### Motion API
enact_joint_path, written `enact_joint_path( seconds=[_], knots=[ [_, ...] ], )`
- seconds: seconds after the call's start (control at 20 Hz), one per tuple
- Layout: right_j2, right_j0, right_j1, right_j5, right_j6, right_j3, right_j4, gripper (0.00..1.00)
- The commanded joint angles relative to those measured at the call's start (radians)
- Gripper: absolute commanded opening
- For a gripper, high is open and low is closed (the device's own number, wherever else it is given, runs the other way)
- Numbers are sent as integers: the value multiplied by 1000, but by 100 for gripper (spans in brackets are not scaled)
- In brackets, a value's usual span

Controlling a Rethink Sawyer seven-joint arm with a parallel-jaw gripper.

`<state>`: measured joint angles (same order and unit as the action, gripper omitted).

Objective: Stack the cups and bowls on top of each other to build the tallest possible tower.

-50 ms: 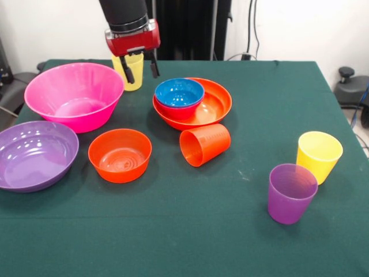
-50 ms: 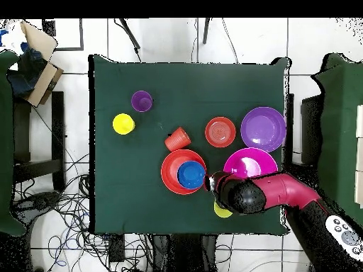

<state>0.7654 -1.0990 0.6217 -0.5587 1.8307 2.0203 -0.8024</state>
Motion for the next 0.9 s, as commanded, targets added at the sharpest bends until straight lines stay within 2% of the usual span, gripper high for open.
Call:
enact_joint_path(
  seconds=[0.05, 0.3, 0.9],
  knots=[
    [13, 53, -34, -13, -103, 33, -22, 100],
    [-5, 76, -50, 24, -62, 47, -41, 100],
    [-61, 131, -106, 92, -14, 15, -92, 100]
  ],
)
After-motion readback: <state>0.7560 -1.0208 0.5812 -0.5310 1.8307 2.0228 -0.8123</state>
